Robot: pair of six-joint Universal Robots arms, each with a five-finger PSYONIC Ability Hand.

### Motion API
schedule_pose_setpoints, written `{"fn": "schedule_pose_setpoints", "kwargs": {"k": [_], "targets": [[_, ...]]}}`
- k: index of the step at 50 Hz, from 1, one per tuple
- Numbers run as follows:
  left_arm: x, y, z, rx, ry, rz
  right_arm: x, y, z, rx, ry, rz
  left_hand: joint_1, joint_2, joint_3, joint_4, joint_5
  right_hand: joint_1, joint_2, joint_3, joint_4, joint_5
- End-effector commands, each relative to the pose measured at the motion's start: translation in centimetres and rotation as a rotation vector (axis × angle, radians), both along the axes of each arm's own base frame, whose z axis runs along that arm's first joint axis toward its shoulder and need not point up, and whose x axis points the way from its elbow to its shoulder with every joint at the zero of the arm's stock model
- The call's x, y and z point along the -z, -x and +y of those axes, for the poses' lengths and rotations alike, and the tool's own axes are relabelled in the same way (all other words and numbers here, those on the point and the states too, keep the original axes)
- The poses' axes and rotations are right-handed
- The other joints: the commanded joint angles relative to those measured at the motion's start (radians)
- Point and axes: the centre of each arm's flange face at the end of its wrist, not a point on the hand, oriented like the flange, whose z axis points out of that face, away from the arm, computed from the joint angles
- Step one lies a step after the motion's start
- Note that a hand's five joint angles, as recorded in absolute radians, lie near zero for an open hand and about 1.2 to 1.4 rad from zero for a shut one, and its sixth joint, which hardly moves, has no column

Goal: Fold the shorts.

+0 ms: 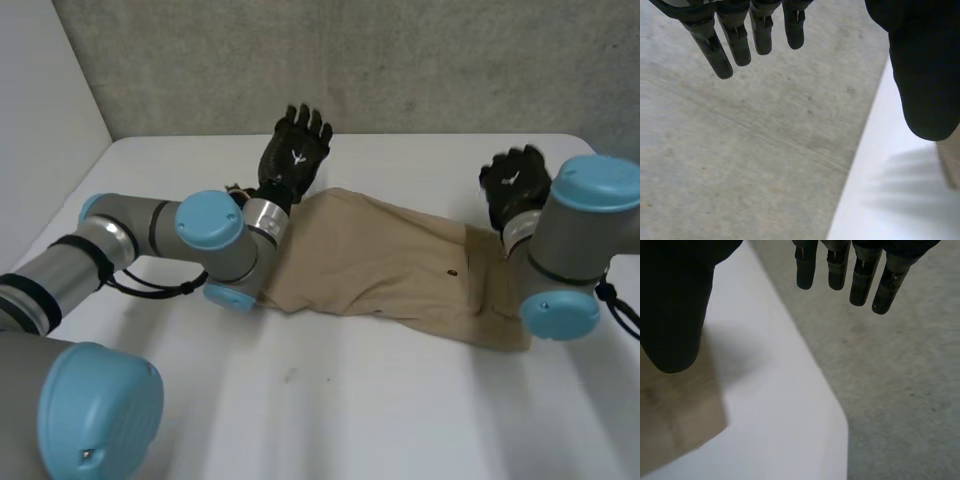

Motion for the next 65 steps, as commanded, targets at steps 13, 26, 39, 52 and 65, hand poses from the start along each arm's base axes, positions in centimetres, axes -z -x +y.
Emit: {"fn": "schedule_pose_setpoints", "kwargs": {"k": [13,26,39,52,65], "targets": [[-8.0,-5.3,6.6,-0.061,-0.151,0.190,-5.1,4.1,6.3,0.020,-0.286,-0.316,-0.012,-0.019,-0.025,-0.016,-0.030,-0.012,-0.031,-0.025,-0.043,-0.050],[-6.4,-9.2,12.8,-0.081,-0.472,0.223,1.0,6.1,11.2,0.032,-0.489,-0.393,-0.012,-0.019,-0.025,-0.016,-0.030,0.349,0.330,0.336,0.318,0.311],[-5.5,-10.0,13.8,-0.094,-0.506,0.199,4.5,6.3,10.1,0.044,-0.500,-0.392,-0.012,-0.019,-0.025,-0.016,-0.030,0.516,0.497,0.503,0.485,0.478],[-5.5,-10.2,13.9,-0.101,-0.509,0.198,3.3,9.2,6.8,0.101,-0.361,-0.352,-0.021,-0.028,-0.033,-0.025,-0.039,1.203,1.183,1.190,1.172,1.164],[-6.7,-12.0,15.7,-0.114,-0.502,0.201,-0.8,14.7,4.1,0.187,-0.353,-0.019,-0.025,-0.031,-0.037,-0.029,-0.043,1.203,1.183,1.190,1.172,1.164]]}}
